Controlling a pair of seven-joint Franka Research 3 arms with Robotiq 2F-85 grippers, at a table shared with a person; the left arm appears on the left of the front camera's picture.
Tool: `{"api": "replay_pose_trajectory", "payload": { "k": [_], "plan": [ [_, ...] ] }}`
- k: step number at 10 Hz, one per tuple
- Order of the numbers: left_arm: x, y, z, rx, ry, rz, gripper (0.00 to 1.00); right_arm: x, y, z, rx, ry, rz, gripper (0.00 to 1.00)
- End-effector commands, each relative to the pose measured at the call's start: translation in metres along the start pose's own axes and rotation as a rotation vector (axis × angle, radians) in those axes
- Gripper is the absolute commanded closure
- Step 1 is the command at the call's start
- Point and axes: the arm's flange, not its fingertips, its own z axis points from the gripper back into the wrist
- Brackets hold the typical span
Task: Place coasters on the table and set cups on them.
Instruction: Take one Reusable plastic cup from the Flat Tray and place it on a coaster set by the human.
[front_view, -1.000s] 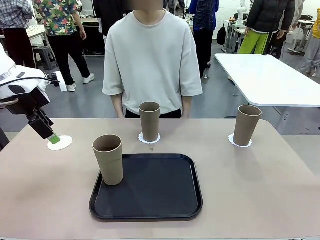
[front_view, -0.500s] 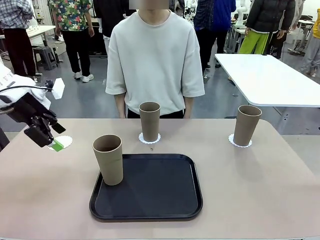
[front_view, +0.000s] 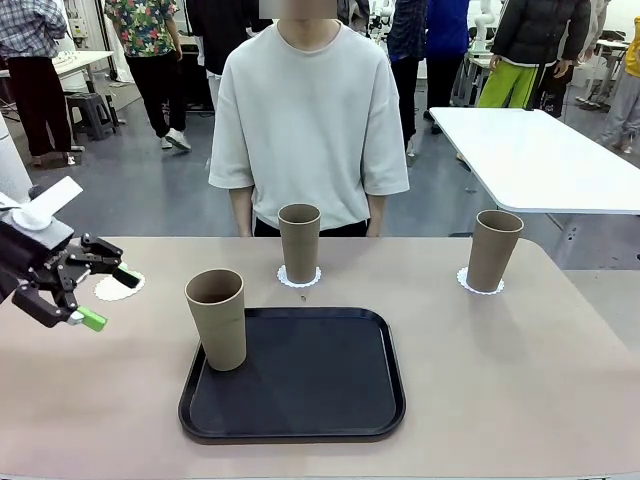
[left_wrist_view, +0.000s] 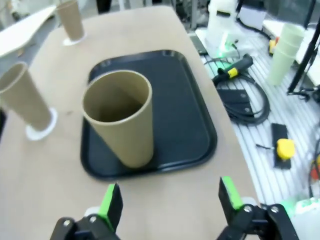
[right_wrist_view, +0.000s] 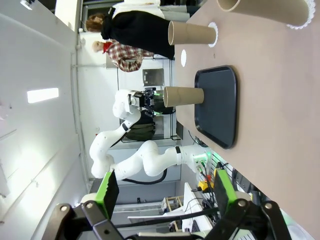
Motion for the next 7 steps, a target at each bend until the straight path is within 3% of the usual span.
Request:
{"api": "replay_pose_trajectory", "payload": {
  "k": [1,4,7],
  "plan": [
    [-0.03,0.028,-0.017,-0.02,-0.131,0.067,0.0,-0.001,-0.001,0.0,0.01,0.002,0.012,0.0],
    [-0.042,0.023,-0.035,0.119,-0.221,0.108,0.0,-0.001,-0.001,0.0,0.01,0.002,0.012,0.0],
    [-0.044,0.023,-0.032,0.078,-0.197,0.096,0.0,-0.001,-0.001,0.0,0.01,0.002,0.012,0.0]
  ]
}}
